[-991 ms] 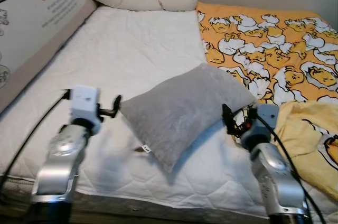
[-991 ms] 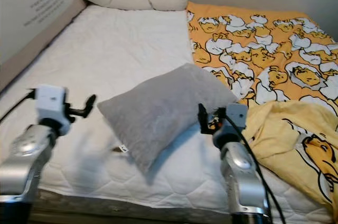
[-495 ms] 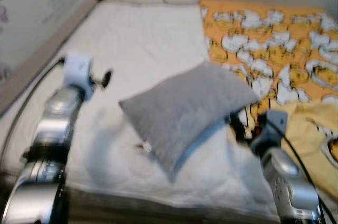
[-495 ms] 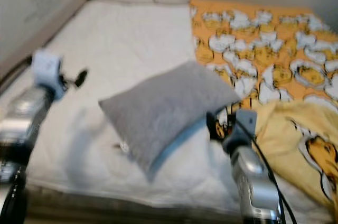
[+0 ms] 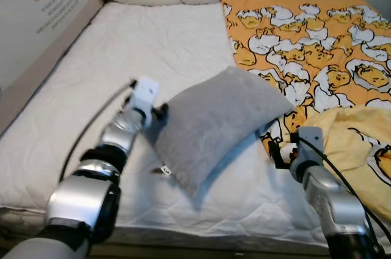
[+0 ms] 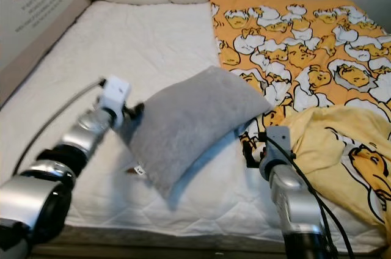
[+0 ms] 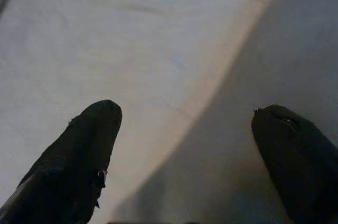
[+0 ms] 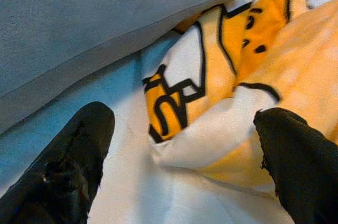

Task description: Clean up the room

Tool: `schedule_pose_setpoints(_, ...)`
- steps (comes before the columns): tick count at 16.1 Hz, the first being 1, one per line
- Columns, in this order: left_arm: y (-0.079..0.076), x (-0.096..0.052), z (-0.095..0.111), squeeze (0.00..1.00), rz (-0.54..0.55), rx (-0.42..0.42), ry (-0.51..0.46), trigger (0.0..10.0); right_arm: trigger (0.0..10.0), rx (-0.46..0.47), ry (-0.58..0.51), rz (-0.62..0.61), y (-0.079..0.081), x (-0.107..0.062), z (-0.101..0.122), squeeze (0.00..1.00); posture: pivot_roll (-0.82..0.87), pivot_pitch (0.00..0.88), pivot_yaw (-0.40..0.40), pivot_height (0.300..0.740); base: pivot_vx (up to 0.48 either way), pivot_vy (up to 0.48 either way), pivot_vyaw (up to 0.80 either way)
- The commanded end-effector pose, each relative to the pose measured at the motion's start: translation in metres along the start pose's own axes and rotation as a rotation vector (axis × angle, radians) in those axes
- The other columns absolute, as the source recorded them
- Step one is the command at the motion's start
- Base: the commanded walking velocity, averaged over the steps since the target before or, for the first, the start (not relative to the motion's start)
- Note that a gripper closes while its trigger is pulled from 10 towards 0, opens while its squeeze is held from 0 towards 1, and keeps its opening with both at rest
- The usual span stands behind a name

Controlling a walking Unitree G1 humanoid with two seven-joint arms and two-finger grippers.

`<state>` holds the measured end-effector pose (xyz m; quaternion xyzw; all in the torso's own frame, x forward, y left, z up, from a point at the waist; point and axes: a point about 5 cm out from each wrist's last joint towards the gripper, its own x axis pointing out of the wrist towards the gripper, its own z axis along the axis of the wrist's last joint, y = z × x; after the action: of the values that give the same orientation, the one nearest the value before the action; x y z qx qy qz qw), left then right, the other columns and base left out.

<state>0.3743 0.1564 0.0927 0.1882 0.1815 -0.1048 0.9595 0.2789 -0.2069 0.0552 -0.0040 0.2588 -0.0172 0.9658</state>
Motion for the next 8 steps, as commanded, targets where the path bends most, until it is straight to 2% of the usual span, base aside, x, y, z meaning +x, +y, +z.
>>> schedule_pose_setpoints(1,-0.011,0.0,-0.01,0.0,-0.033,0.015,0.041,10.0,10.0,-0.006,0.005,0.023,0.005,0.005,0.003,0.0,-0.12,0.0,0.04,0.74,0.0,0.0,0.0)
schedule_pose_setpoints(3,-0.04,-0.003,-0.03,0.0,-0.196,0.048,0.116,10.0,10.0,0.009,0.049,0.126,0.024,0.022,0.002,0.0,-0.12,0.0,0.042,0.74,0.0,0.0,0.0)
schedule_pose_setpoints(4,-0.051,-0.006,-0.038,0.0,-0.287,0.002,0.154,10.0,10.0,0.037,0.024,0.159,0.034,0.033,0.006,0.0,-0.11,0.0,0.036,0.74,0.0,0.0,0.0)
schedule_pose_setpoints(5,-0.055,-0.007,-0.04,0.0,-0.325,-0.013,0.162,10.0,10.0,0.049,0.011,0.167,0.037,0.036,0.009,0.0,-0.09,0.0,0.028,0.74,0.0,0.0,0.0)
schedule_pose_setpoints(7,-0.062,-0.009,-0.032,0.0,-0.5,-0.074,0.108,10.0,10.0,0.153,-0.042,0.199,0.053,0.046,0.029,0.0,-0.05,0.0,0.001,0.74,0.0,0.0,0.0)
schedule_pose_setpoints(8,-0.063,-0.009,-0.029,0.0,-0.543,-0.091,0.094,10.0,10.0,0.177,-0.058,0.209,0.056,0.047,0.034,0.0,-0.05,0.0,-0.001,0.74,0.0,0.0,0.0)
